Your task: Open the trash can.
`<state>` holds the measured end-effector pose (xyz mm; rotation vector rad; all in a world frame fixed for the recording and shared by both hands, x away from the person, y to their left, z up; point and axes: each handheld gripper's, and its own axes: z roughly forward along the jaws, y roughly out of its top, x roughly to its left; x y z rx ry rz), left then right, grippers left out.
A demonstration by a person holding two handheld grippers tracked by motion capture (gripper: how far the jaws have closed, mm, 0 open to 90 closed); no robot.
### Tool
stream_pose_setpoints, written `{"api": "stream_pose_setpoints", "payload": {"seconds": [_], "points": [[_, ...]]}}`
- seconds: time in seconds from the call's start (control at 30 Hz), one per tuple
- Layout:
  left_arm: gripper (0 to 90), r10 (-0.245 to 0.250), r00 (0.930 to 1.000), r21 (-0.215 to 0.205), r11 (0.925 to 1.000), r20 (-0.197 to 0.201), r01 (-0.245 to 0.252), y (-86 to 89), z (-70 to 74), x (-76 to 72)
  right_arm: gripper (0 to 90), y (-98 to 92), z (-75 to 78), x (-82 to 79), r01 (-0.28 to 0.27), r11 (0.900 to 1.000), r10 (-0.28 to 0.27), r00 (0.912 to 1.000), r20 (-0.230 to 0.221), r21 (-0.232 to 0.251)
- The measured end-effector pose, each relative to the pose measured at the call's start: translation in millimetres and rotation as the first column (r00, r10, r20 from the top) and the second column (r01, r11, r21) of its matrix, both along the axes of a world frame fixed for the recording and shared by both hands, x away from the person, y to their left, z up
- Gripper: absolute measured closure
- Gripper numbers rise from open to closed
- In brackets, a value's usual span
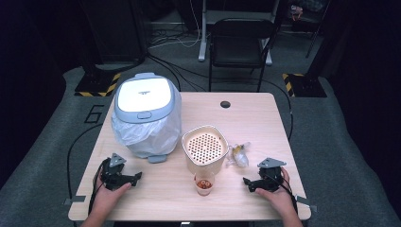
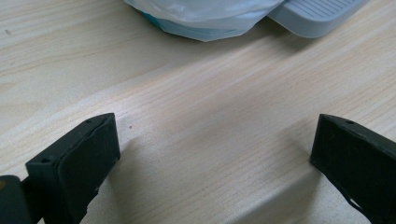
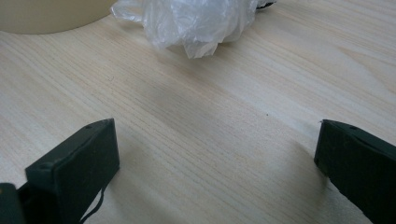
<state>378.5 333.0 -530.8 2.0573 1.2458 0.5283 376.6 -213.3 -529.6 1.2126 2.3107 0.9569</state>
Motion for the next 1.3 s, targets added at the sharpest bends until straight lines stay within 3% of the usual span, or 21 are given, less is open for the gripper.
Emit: {"api": "stream_pose_setpoints", "payload": {"seconds": [0.8, 0.97, 1.17, 1.2, 1.3], "points": [[4.0, 0.042, 0.9991, -0.006, 0.9991, 0.007, -0.042, -2.4, 0.0, -2.3, 0.0, 1.9, 0.0, -0.3, 0.011, 1.000, -0.011, 0.9999, -0.001, 0.004], [14.8, 0.059, 0.9977, -0.023, 0.9980, 0.034, -0.058, -0.4, 0.4, -3.8, 0.0, 3.5, 0.0, -0.5, 0.027, 1.000, -0.027, 0.9996, -0.001, 0.005], [19.9, 0.067, 0.9966, -0.036, 0.9972, 0.048, -0.065, 0.3, 0.7, -4.9, 0.0, 3.9, -0.1, -0.5, 0.030, 1.000, -0.030, 0.9995, -0.001, 0.008], [29.6, 0.059, 0.9972, -0.038, 0.9976, 0.046, -0.058, 1.3, 1.8, -6.1, 0.0, 3.9, -0.1, -0.5, 0.030, 1.000, -0.030, 0.9995, -0.001, 0.008], [35.6, 0.071, 0.9962, -0.048, 0.9965, 0.051, -0.069, 1.2, 2.6, -8.3, 0.0, 3.9, -0.2, -0.6, 0.030, 1.000, -0.030, 0.9995, -0.001, 0.007]]}}
